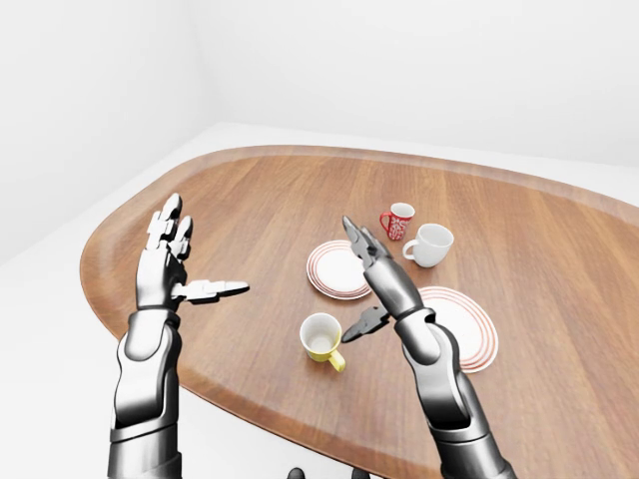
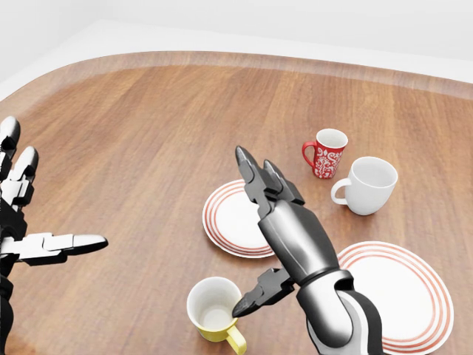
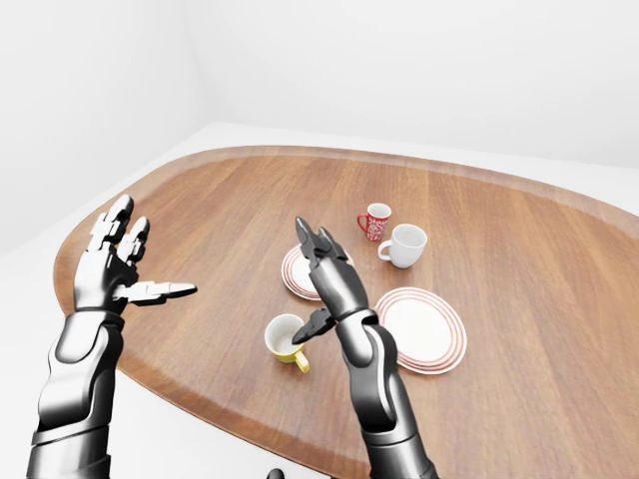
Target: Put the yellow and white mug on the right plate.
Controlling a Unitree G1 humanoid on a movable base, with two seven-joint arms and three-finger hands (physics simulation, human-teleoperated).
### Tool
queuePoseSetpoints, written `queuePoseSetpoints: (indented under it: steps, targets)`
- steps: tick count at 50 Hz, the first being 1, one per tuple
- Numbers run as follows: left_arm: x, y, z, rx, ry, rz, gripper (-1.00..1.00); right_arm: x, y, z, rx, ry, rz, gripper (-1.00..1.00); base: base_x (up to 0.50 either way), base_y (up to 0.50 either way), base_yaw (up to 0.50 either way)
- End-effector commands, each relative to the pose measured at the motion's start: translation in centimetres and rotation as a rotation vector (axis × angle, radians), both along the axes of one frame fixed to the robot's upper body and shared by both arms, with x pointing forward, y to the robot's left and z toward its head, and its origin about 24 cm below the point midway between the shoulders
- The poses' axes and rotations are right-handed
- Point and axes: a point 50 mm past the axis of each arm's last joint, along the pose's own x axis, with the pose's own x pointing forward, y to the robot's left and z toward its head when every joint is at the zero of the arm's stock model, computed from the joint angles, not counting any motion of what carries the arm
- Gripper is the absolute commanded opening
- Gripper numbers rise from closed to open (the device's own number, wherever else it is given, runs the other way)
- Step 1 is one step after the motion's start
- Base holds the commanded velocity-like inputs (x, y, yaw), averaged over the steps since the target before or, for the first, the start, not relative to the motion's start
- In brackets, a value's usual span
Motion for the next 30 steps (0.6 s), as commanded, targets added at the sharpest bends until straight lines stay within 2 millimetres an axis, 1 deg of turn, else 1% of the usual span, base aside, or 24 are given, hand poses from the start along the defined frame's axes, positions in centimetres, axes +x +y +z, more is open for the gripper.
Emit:
queuePoseSetpoints:
  steps: [1, 4, 9, 14, 21, 30]
  targets:
    - [-0.1, 0.8, 0.6, -0.001, -0.018, 0.012, 0.88, 0.0, 0.7, 0.3, -0.074, -0.014, 0.013, 1.0, 0.0, 0.0, 0.0]
    - [-0.2, 1.0, 1.0, 0.005, -0.036, 0.014, 0.88, -0.1, 0.7, 0.0, -0.096, -0.007, 0.009, 1.0, 0.0, 0.0, 0.0]
    - [-0.1, 1.1, 0.8, 0.003, -0.024, 0.018, 0.88, 0.1, 0.8, -0.1, -0.12, -0.004, 0.005, 1.0, 0.0, 0.0, 0.0]
    - [-0.2, 1.2, 1.0, 0.004, -0.036, 0.02, 0.88, 0.4, 1.2, -0.8, -0.133, 0.022, 0.011, 1.0, 0.0, 0.0, 0.0]
    - [-0.1, 1.6, 1.2, 0.002, -0.036, 0.028, 0.88, 1.3, 1.7, -2.5, -0.099, 0.096, 0.011, 1.0, 0.0, 0.0, 0.0]
    - [-0.1, 1.5, 1.2, 0.004, -0.04, 0.028, 0.88, 1.7, 2.2, -3.2, -0.098, 0.116, 0.017, 1.0, 0.0, 0.0, 0.0]
